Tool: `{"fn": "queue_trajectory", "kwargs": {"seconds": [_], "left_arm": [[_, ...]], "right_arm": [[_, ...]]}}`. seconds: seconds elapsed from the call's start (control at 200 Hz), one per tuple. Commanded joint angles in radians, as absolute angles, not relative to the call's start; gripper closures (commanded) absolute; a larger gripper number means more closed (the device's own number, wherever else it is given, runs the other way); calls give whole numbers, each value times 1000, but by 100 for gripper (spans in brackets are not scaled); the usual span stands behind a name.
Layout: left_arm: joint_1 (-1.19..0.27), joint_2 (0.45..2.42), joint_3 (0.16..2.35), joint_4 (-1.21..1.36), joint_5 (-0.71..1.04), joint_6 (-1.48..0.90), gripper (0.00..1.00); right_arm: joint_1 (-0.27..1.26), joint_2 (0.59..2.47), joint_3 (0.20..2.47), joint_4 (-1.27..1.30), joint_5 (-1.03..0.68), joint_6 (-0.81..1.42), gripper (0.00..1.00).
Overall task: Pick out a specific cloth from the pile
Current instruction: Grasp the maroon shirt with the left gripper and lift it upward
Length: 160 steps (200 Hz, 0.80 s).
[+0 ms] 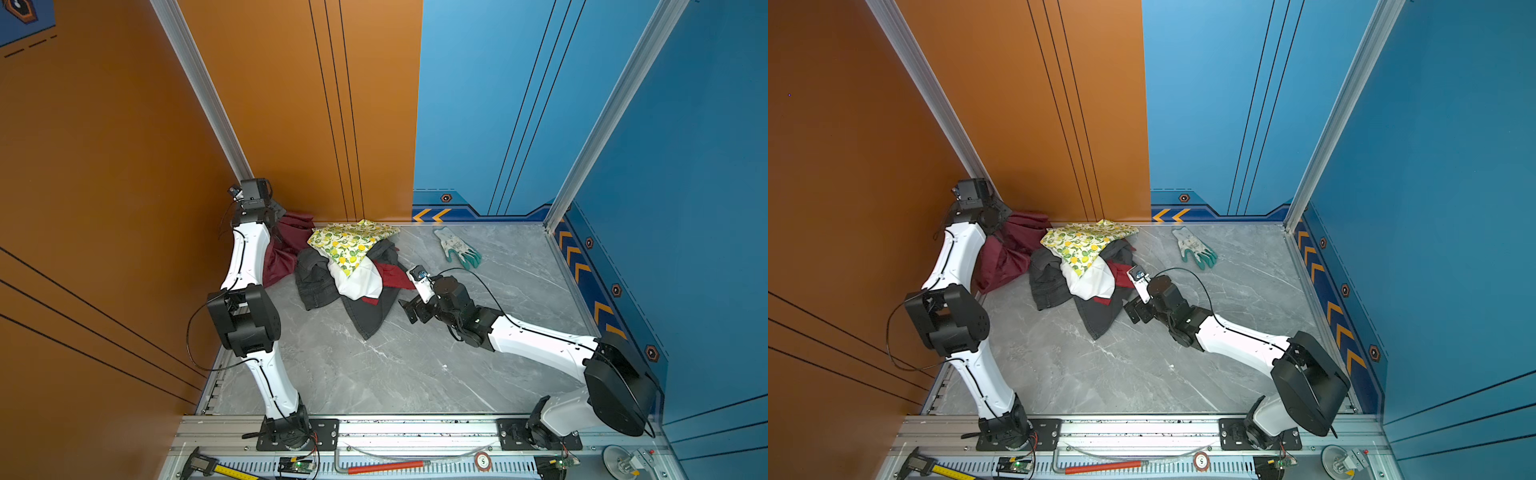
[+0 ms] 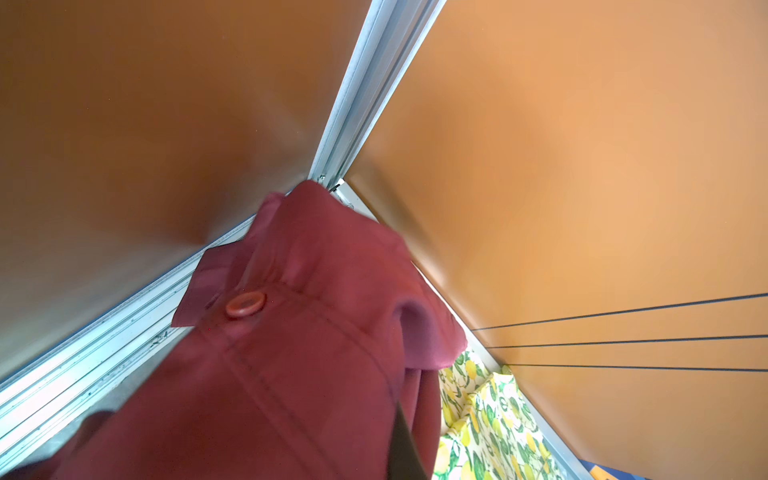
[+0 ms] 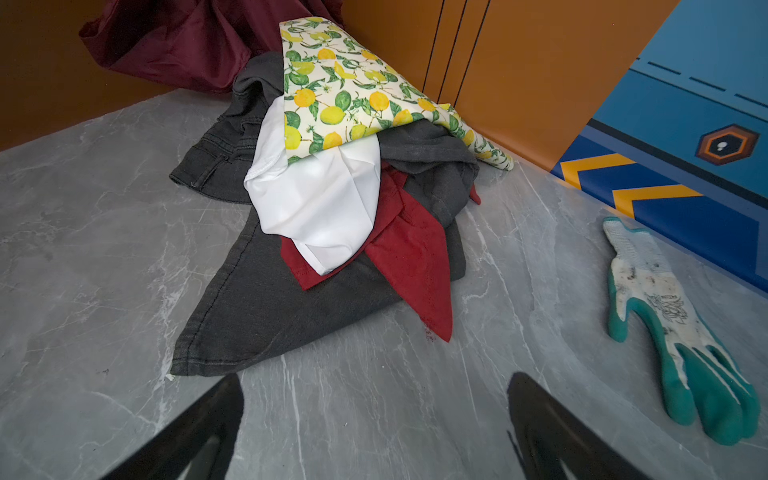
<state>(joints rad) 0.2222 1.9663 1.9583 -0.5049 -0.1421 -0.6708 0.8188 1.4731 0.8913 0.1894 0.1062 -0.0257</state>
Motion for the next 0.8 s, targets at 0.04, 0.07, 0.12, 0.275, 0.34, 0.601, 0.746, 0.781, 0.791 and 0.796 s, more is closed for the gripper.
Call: {"fn": "queue_trajectory", "kwargs": {"seconds": [0.04,0.07,0.12,0.275,0.34,0.601,0.746,0.781,0.791,0.796], "left_arm": [[216,1891,2001,-460,-109,-672,100],[214,1885,2006,-459,-109,-672,100],[211,1875,2010,-451,-109,-679,100],[205,1861,2047,-445,-100,-701,100],[201,1853,2062,-443,-100,-704,100],[183,1807,2062,-417,-87,-721,100],[174,1781,2067,-400,-80,-727,100],[173,1776,2068,-398,-80,-727,100],[171,1774,2069,-398,-80,-727,100],[171,1773,2069,-397,-79,-727,100]], "right_arm": [[816,1445,914,166,123,-6,0],[815,1444,915,166,122,-5,0],[816,1445,915,169,122,-3,0],[816,1447,914,168,120,1,0],[816,1446,913,167,121,2,0],[816,1447,923,168,118,2,0],[816,1448,928,171,116,2,0],[816,1448,929,171,116,2,0],[816,1449,927,172,115,2,0],[815,1448,928,172,116,3,0]]}}
